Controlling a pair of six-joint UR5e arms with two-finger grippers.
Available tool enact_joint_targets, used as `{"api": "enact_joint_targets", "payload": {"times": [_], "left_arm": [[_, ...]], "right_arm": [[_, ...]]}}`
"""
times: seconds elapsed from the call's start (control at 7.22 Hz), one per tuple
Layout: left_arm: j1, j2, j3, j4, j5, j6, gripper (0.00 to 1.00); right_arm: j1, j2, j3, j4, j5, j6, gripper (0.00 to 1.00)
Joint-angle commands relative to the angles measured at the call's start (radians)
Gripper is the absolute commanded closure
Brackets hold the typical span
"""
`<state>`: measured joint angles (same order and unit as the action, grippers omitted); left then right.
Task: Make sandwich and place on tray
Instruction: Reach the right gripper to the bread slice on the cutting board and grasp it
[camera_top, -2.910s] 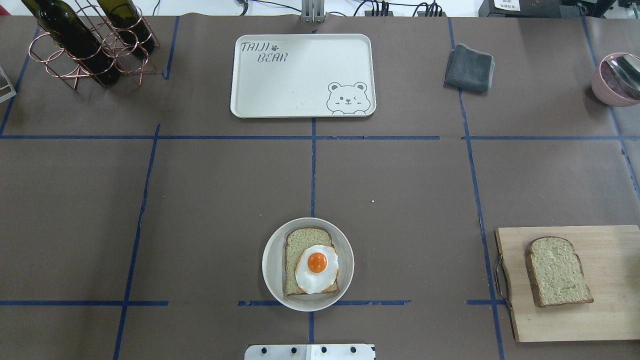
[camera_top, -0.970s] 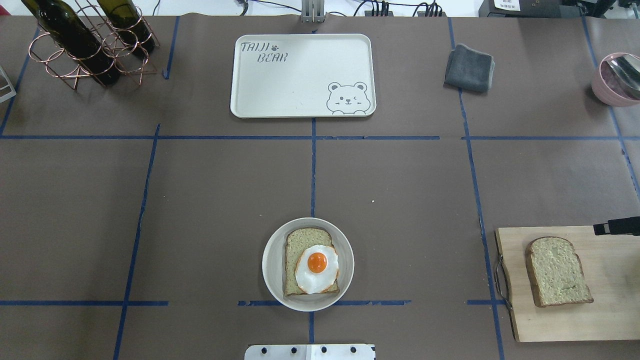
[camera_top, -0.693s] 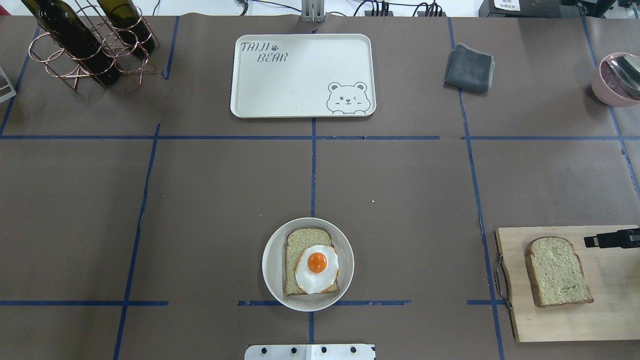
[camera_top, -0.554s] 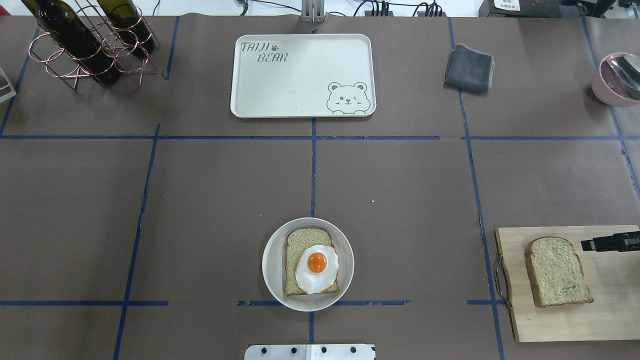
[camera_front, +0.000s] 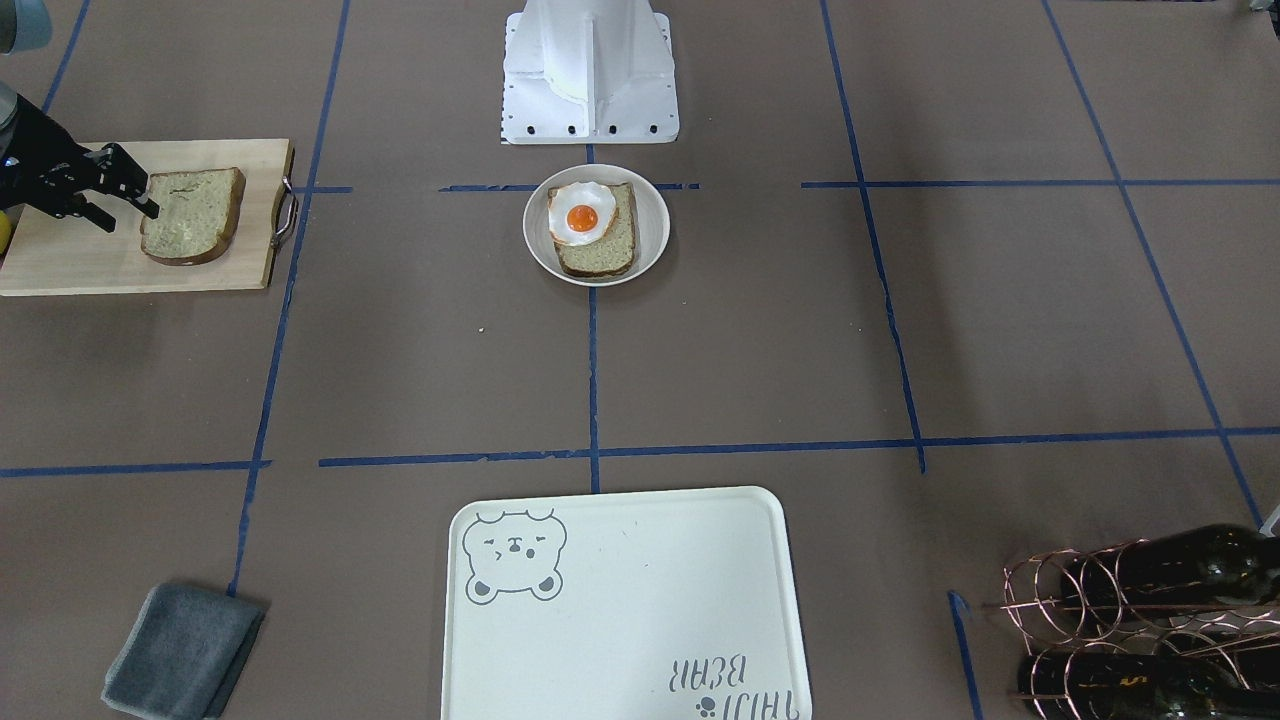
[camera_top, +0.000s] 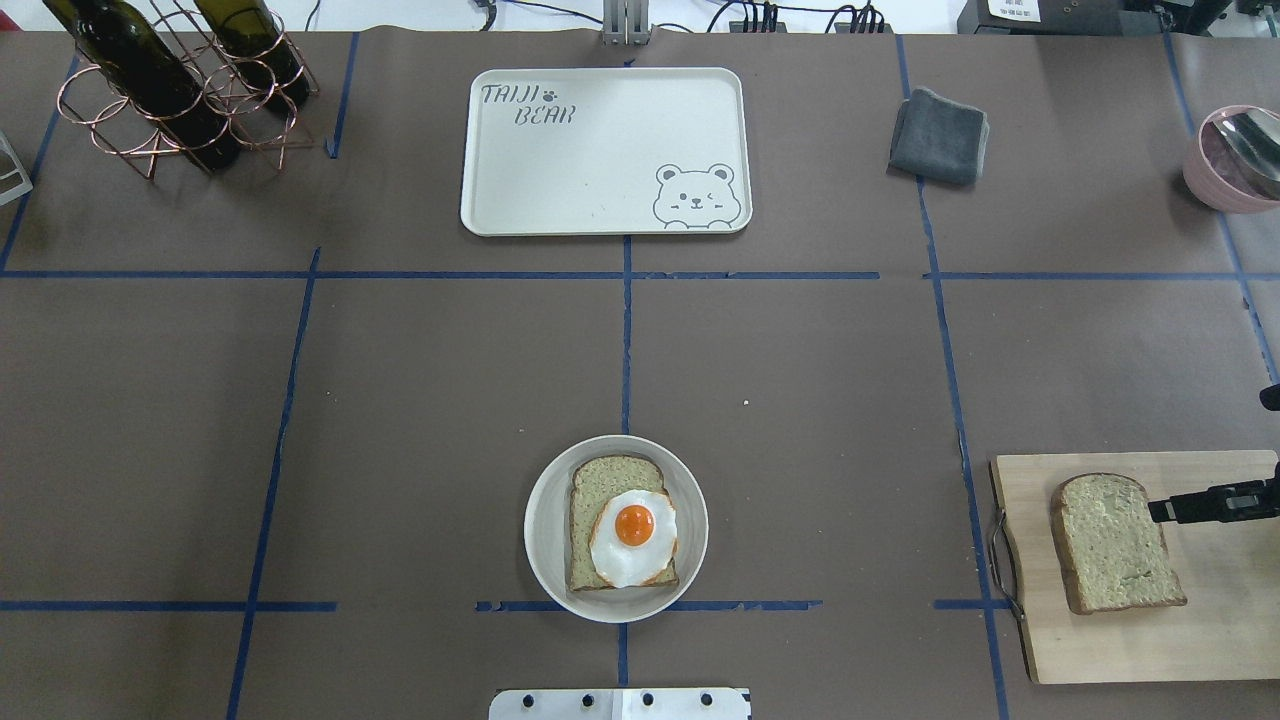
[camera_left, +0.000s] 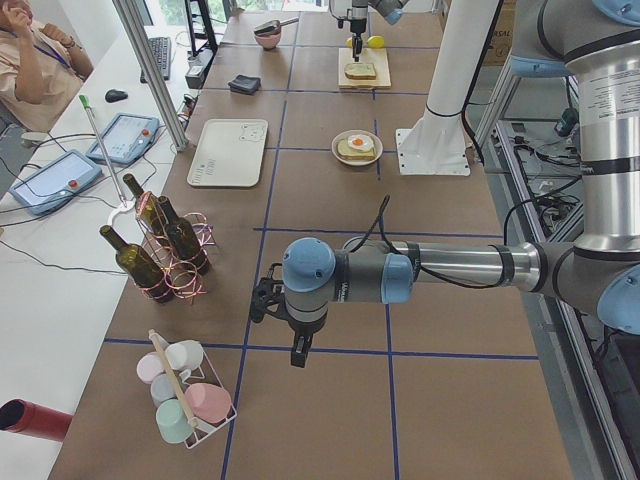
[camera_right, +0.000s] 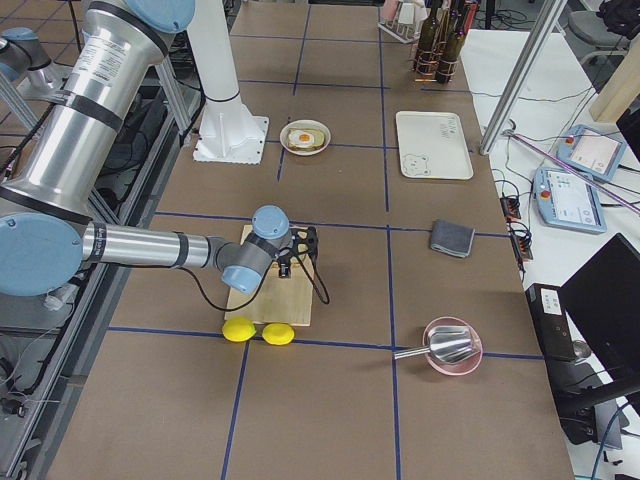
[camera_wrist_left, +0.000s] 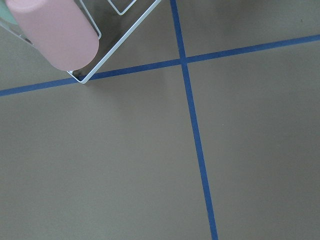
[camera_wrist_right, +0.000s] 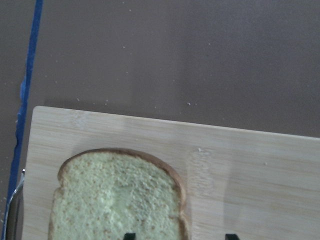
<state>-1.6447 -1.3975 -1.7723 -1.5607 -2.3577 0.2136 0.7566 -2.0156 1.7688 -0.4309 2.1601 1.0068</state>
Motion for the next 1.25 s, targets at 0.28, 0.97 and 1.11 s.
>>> {"api": "enact_joint_targets", "payload": {"times": [0.28,0.97,1.11], "left_arm": [[0.000,0.000,0.002,-0.001,0.000,0.000,0.00],[0.000,0.000,0.007,-0.002,-0.002,0.000,0.00],[0.000,0.000,0.008,-0.002,0.000,0.000,0.00]], "right_arm": [[-0.023,0.003,-0.080,0.161,-0.020,0.056,0.47],[-0.036,0.006,-0.060,0.159,-0.020,0.072,0.50],[-0.043,0.006,-0.060,0.159,-0.023,0.072,0.50]]}}
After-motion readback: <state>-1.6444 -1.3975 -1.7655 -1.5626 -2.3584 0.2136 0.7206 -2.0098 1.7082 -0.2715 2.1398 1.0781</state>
